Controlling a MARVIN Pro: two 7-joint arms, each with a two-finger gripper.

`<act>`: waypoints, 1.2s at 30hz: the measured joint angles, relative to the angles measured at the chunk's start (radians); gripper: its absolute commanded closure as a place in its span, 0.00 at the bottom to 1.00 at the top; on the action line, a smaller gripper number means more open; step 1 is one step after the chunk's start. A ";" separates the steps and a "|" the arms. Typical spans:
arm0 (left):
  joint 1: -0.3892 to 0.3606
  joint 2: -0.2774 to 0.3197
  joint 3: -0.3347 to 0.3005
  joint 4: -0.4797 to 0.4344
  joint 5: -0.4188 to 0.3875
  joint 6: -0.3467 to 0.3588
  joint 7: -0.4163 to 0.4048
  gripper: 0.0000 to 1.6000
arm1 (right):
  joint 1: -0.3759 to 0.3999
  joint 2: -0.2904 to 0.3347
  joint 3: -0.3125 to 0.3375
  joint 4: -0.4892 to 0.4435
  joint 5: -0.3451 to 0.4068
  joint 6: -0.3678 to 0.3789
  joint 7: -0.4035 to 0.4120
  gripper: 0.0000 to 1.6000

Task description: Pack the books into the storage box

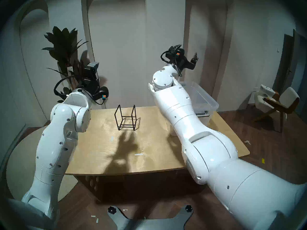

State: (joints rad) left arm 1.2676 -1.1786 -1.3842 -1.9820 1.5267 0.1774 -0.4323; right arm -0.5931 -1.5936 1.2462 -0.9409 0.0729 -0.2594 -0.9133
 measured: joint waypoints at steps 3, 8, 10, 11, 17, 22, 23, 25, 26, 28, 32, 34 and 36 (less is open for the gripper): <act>0.000 -0.001 0.000 0.001 0.000 0.000 0.000 0.00 | -0.011 0.035 0.024 -0.026 -0.002 0.014 0.009 0.00; 0.001 -0.002 0.006 0.002 0.003 0.000 0.001 0.00 | -0.025 0.083 0.055 -0.058 -0.007 0.035 0.025 0.00; 0.001 -0.003 0.012 0.004 0.004 -0.001 0.001 0.00 | -0.037 0.112 0.072 -0.073 -0.008 0.050 0.037 0.00; 0.000 -0.004 0.014 0.005 0.004 -0.002 0.001 0.00 | -0.043 0.127 0.079 -0.079 -0.008 0.058 0.044 0.00; -0.007 -0.008 0.020 0.014 0.003 -0.013 0.001 0.00 | -0.078 0.196 0.120 -0.108 -0.009 0.097 0.074 0.00; -0.024 -0.013 0.020 0.022 0.000 -0.025 0.001 0.00 | -0.107 0.252 0.149 -0.130 -0.009 0.133 0.106 0.00; -0.029 -0.014 0.019 0.023 -0.001 -0.028 0.001 0.00 | -0.113 0.264 0.154 -0.137 -0.008 0.140 0.114 0.00; -0.039 -0.017 0.018 0.025 -0.003 -0.034 0.001 0.00 | -0.122 0.283 0.163 -0.149 -0.008 0.150 0.129 0.00; -0.042 -0.017 0.018 0.026 -0.004 -0.035 0.001 0.00 | -0.124 0.288 0.165 -0.152 -0.008 0.153 0.133 0.00; -0.053 -0.021 0.018 0.028 -0.009 -0.040 0.001 0.00 | -0.131 0.307 0.175 -0.166 -0.007 0.164 0.149 0.00; -0.076 -0.030 0.022 0.032 -0.022 -0.053 0.001 0.00 | -0.148 0.345 0.190 -0.195 -0.005 0.190 0.190 0.00; -0.084 -0.033 0.028 0.035 -0.027 -0.059 0.001 0.00 | -0.156 0.359 0.194 -0.206 -0.004 0.202 0.209 0.00; -0.094 -0.038 0.038 0.038 -0.033 -0.065 0.001 0.00 | -0.167 0.375 0.198 -0.218 0.000 0.216 0.234 0.00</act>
State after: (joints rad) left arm 1.1738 -1.2170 -1.3459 -1.9436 1.4939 0.1120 -0.4312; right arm -0.7603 -1.2185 1.4446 -1.1591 0.0731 -0.0430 -0.6794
